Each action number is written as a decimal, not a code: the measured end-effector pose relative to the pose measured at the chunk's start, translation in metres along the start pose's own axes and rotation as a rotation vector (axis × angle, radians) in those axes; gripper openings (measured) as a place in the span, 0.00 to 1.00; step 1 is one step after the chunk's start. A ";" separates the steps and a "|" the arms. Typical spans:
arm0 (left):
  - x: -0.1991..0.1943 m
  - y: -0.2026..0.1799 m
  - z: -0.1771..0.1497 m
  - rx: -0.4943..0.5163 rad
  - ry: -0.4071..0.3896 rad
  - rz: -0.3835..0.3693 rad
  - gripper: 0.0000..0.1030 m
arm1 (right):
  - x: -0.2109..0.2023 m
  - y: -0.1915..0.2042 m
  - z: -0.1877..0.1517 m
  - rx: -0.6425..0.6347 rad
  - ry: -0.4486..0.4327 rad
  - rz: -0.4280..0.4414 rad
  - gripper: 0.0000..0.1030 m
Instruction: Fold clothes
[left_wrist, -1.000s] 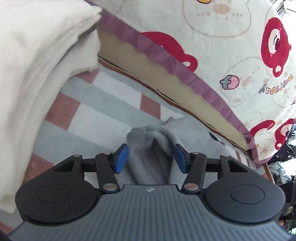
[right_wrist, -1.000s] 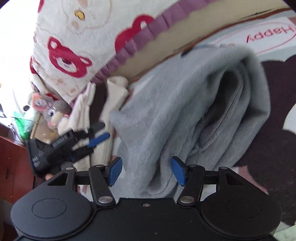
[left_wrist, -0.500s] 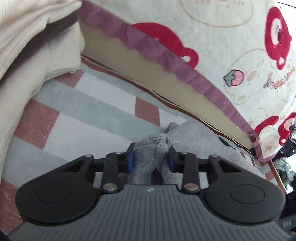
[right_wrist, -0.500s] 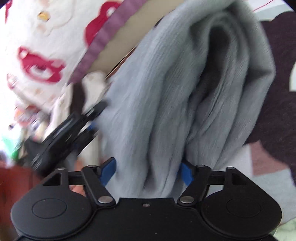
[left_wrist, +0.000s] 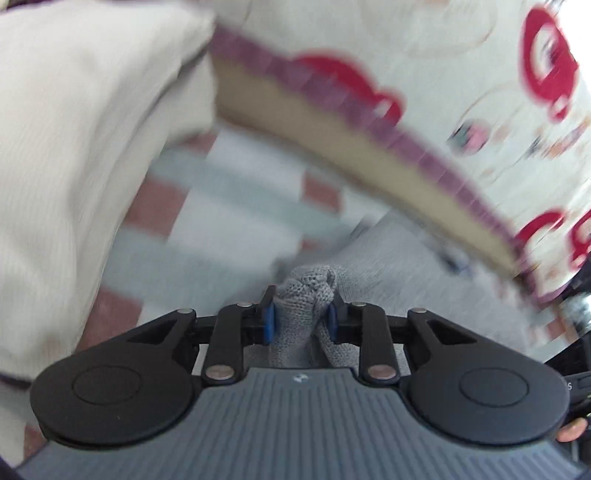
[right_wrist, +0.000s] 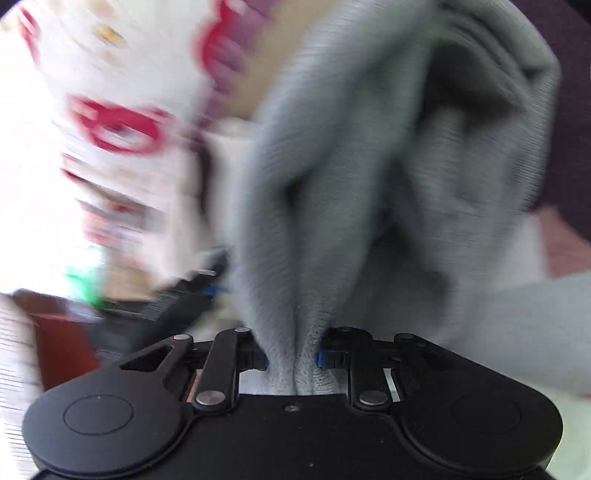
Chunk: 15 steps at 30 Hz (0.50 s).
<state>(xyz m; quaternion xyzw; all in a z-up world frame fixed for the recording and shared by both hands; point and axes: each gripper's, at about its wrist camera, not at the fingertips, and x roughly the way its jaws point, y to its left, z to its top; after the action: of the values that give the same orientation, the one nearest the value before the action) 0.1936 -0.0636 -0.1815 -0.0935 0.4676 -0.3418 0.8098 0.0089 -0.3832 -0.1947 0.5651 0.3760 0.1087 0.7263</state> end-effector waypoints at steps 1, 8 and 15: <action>0.007 0.001 -0.004 0.007 0.029 0.032 0.28 | 0.004 -0.003 -0.003 -0.016 0.004 -0.038 0.24; -0.005 -0.003 0.002 0.025 -0.007 0.023 0.32 | 0.002 0.006 -0.006 -0.151 0.072 -0.205 0.47; 0.003 -0.010 -0.001 0.085 -0.008 0.085 0.30 | -0.036 0.063 0.015 -0.476 -0.106 -0.359 0.50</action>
<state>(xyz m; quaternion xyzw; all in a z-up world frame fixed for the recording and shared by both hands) 0.1890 -0.0733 -0.1796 -0.0407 0.4530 -0.3263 0.8286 0.0106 -0.3936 -0.1218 0.3085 0.3954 0.0342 0.8645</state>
